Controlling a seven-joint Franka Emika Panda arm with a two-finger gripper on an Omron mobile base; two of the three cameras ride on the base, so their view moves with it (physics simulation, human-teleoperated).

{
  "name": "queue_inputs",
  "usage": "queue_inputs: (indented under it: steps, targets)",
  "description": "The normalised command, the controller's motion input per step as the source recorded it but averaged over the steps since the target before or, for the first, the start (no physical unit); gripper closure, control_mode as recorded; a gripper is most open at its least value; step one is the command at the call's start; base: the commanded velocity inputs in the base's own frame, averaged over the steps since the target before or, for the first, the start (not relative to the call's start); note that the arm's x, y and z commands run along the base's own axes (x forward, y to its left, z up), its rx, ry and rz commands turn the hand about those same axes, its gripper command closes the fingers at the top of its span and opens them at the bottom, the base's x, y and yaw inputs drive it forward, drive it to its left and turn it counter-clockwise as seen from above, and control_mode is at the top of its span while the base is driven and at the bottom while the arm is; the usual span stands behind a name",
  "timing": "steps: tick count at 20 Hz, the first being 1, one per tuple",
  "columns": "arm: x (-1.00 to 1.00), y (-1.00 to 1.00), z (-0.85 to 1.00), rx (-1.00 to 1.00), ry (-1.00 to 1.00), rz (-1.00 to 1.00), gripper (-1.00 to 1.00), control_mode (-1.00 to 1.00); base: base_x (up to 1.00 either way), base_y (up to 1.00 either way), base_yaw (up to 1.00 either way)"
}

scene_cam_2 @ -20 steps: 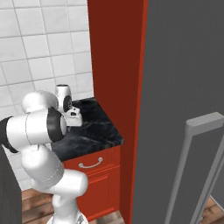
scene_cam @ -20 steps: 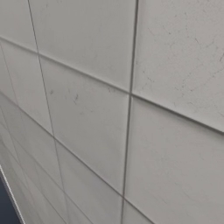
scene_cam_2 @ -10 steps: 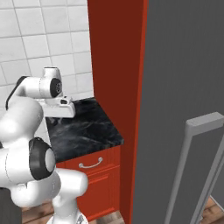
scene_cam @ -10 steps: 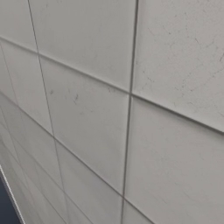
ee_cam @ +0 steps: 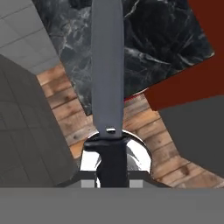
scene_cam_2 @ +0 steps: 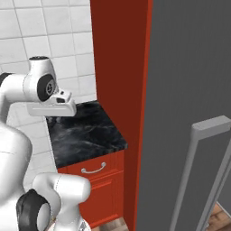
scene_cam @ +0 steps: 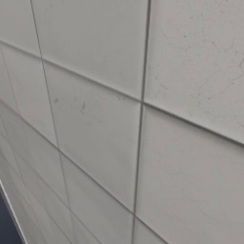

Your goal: Retrieve the butter from the fridge and place it on a plate on the dining table. Then retrieve the butter knife by the fridge and place it near the plate.

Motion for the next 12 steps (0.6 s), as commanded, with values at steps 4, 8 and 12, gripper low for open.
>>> queue_inputs:
  steps: [4,8,12]
  targets:
    - [-0.55,-0.02,0.20,0.10,-0.39,0.00,1.00,-1.00,0.00,0.00,0.00]
    - [-0.37,-0.08,0.00,0.00,-0.40,0.00,1.00,-1.00,0.00,0.00,0.00]
    - [-0.26,-0.01,0.00,-0.04,-0.10,0.00,1.00,-1.00,0.00,0.00,0.00]
